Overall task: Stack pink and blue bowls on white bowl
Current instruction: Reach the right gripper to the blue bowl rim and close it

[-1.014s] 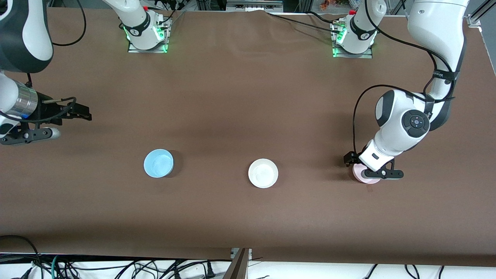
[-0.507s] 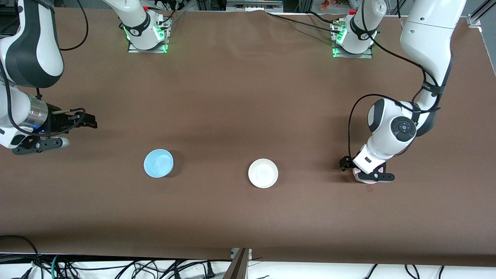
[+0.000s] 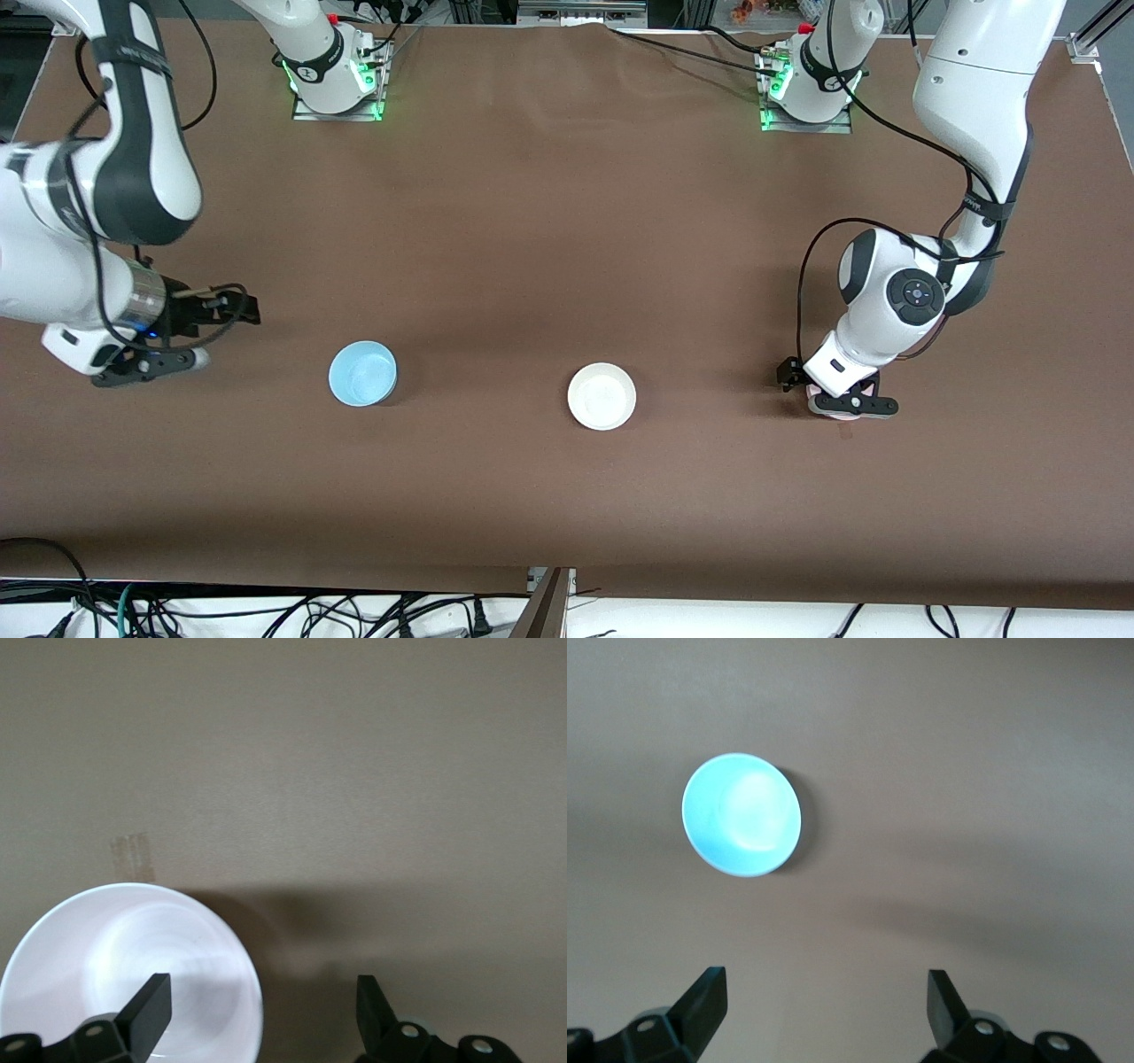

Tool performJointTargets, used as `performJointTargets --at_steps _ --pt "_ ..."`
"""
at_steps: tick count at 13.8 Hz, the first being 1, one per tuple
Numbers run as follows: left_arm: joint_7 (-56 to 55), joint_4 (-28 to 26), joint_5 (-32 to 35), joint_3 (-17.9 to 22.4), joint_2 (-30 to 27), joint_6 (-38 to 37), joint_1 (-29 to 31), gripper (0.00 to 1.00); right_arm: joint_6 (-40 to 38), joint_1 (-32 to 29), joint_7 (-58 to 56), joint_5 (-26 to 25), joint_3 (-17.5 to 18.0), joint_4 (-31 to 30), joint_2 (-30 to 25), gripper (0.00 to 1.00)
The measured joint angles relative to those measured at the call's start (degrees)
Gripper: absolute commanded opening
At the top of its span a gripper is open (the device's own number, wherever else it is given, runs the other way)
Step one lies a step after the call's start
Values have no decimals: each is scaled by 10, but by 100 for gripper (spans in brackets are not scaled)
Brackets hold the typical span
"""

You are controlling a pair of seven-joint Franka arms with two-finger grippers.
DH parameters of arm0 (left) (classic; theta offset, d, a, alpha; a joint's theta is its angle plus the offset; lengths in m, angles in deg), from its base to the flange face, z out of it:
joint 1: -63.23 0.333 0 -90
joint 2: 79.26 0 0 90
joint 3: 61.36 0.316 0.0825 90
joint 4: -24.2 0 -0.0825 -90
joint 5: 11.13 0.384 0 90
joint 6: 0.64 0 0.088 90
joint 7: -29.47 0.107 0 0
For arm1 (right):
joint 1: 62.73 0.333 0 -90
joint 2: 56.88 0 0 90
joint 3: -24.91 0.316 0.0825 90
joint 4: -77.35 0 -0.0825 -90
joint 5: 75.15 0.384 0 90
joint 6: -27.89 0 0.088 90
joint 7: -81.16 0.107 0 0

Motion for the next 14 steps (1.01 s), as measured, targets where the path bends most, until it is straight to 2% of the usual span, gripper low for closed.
performJointTargets --at_steps 5,7,12,14 --pt "-1 -7 0 0 1 6 7 89 95 18 38 35 1 0 87 99" --pt "-3 -10 0 0 1 6 7 89 127 30 64 40 1 0 112 94" --pt "-14 -20 0 -2 1 21 7 86 135 42 88 68 1 0 142 83" --pt "-18 -22 0 -2 1 25 7 76 143 42 89 72 1 -1 150 83"
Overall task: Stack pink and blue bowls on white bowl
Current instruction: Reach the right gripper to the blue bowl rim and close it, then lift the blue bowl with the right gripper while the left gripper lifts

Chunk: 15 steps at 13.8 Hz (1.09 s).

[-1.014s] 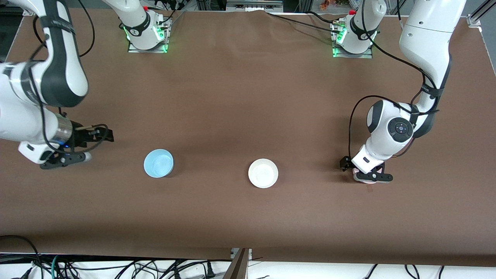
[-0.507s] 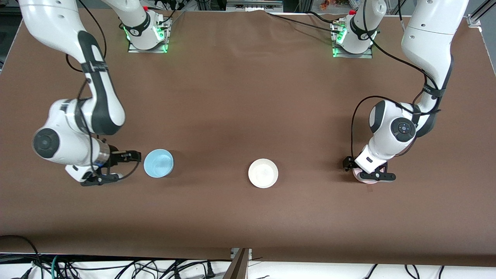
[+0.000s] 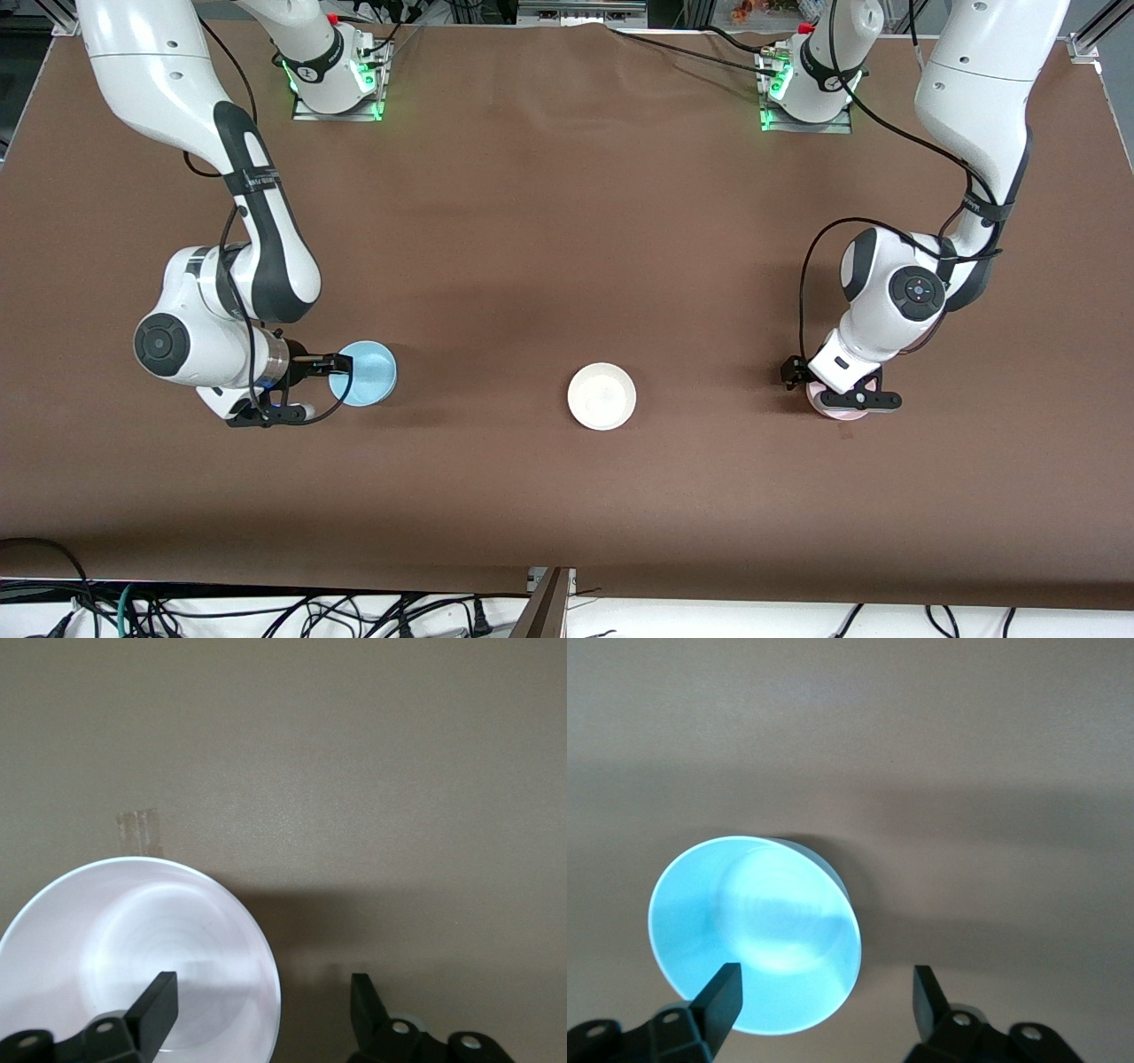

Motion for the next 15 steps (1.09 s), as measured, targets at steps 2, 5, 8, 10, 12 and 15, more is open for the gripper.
performJointTargets --at_steps 2,5,8,10,12,15 --pt "-1 -1 0 0 0 0 0 73 14 0 1 1 0 -5 9 78" --pt "-2 -1 0 0 0 0 0 67 25 -1 1 1 -1 -12 18 59" --pt "-2 -1 0 0 0 0 0 58 25 -2 1 1 -1 -14 18 46" --pt "-2 -2 0 0 0 0 0 49 25 -2 2 1 -1 -14 18 45" --pt "-2 -2 0 1 0 0 0 44 25 -2 2 1 -1 -14 18 40" --pt "-2 -4 0 1 1 4 0 40 25 -2 2 2 -1 -15 18 34"
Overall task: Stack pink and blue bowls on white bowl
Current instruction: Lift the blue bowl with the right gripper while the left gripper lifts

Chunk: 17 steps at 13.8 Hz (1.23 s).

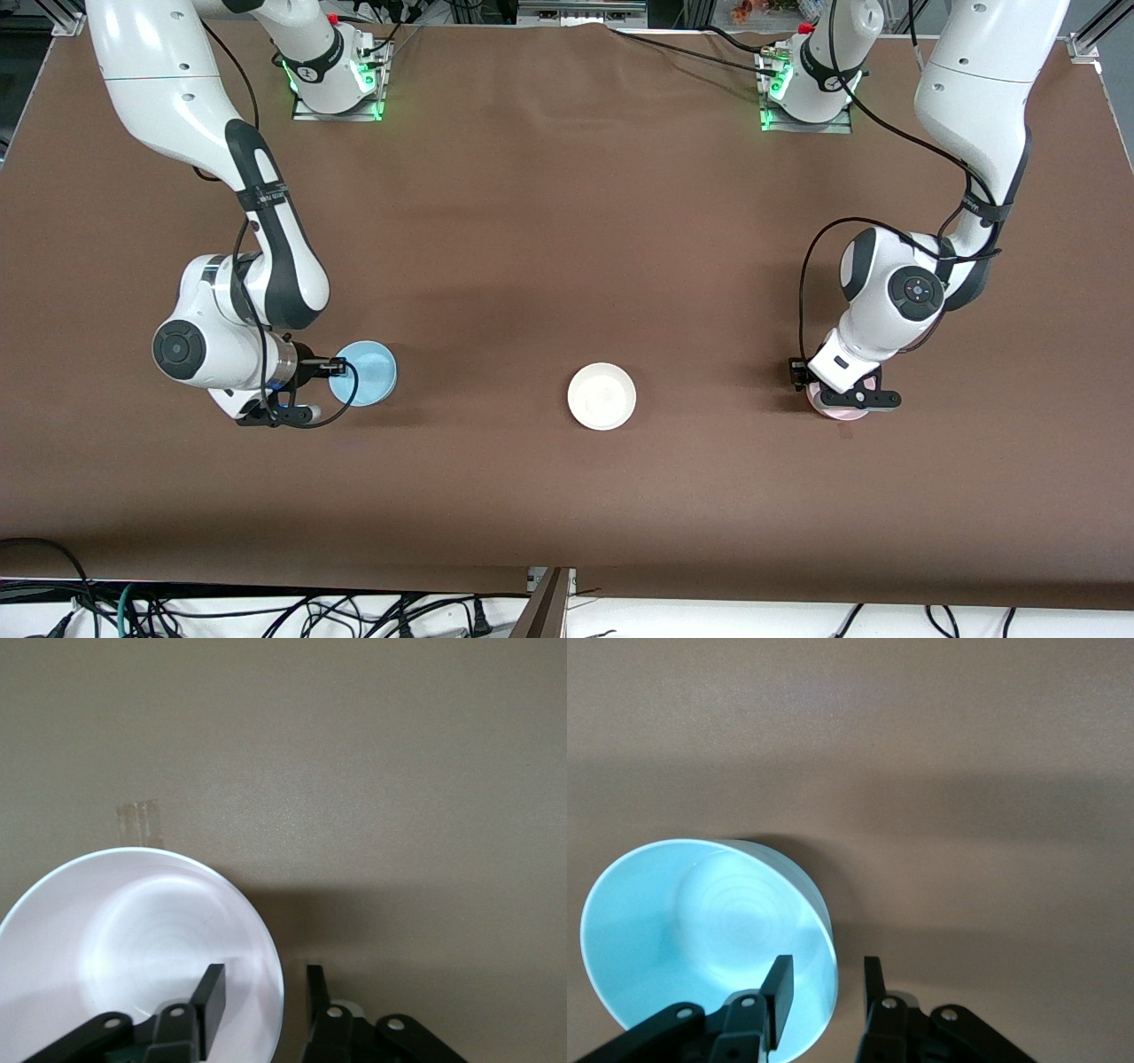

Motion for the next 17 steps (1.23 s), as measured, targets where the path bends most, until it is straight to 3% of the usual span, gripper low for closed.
performJointTargets --at_steps 2,5,7,10,12,14,17 --pt "0 -1 0 0 1 9 0 33 0 0 0 0 0 -1 0 25" --pt "0 -2 0 1 3 13 0 30 0 0 0 0 0 -1 1 14" --pt "0 -2 0 1 4 15 1 30 0 0 0 1 0 -1 1 12" --pt "0 -2 0 1 4 15 5 17 0 0 0 1 0 -1 1 0" --pt "0 -2 0 1 4 16 6 11 0 0 0 3 1 -1 1 0" --pt "0 -2 0 1 4 16 6 0 0 0 0 3 1 -1 0 0" --pt "0 -1 0 3 0 18 6 0 0 0 0 8 0 7 -3 0"
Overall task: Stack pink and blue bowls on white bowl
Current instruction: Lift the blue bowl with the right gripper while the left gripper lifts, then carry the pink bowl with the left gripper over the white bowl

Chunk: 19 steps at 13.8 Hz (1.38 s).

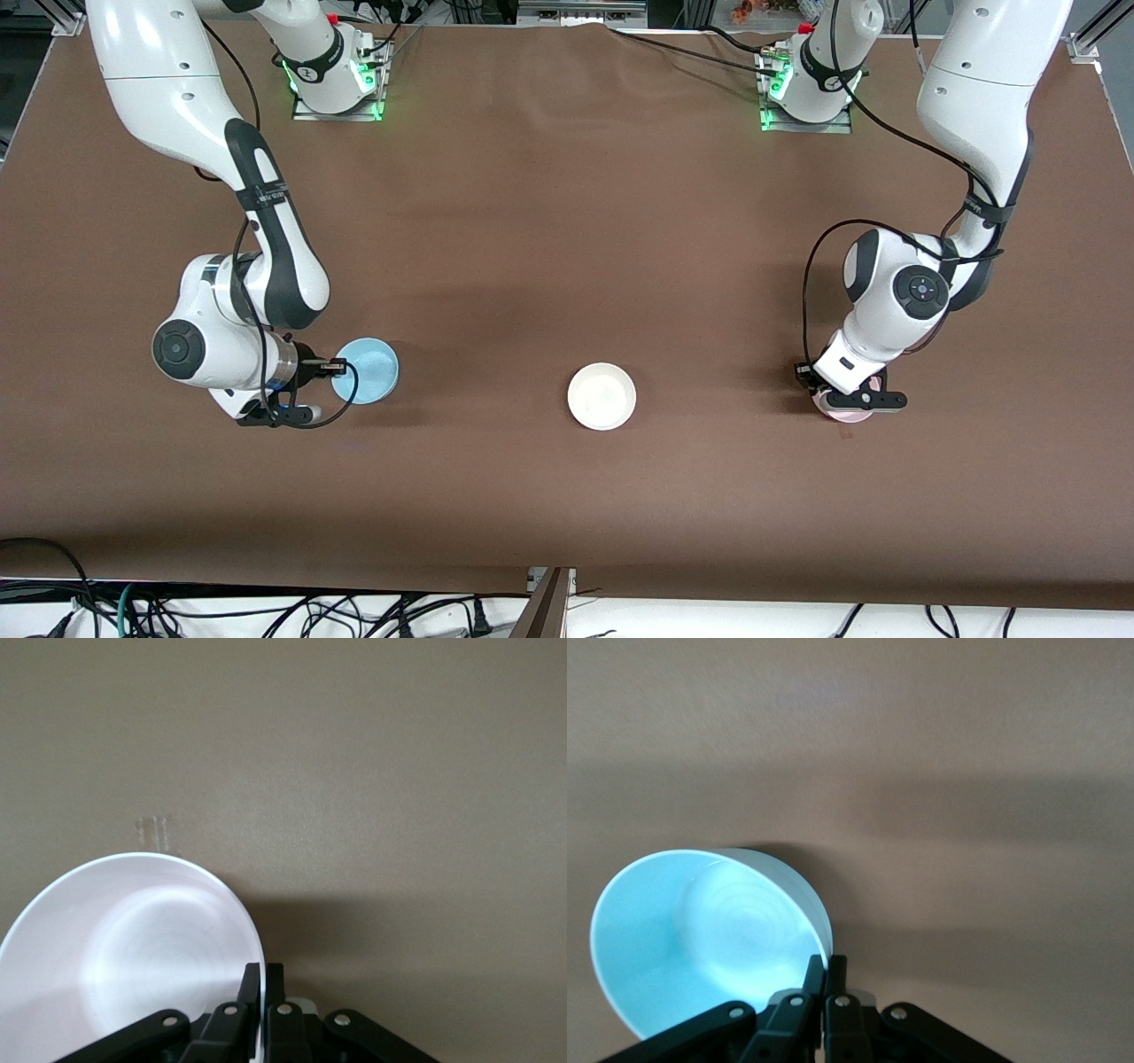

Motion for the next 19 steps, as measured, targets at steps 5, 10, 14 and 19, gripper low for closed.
performJointTargets --at_steps 5,10,14,19 --pt "0 6 0 -1 -4 0 -2 0 -30 -3 0 3 -5 21 -48 0" --pt "-34 24 0 -6 -21 -11 -13 0 -212 -6 0 3 -31 92 -123 0" --pt "-117 73 0 -8 -39 -105 -54 0 -299 -9 0 3 -52 138 -151 0" --pt "-248 105 0 -8 -42 -157 -117 0 -305 -9 0 3 -54 144 -147 0"
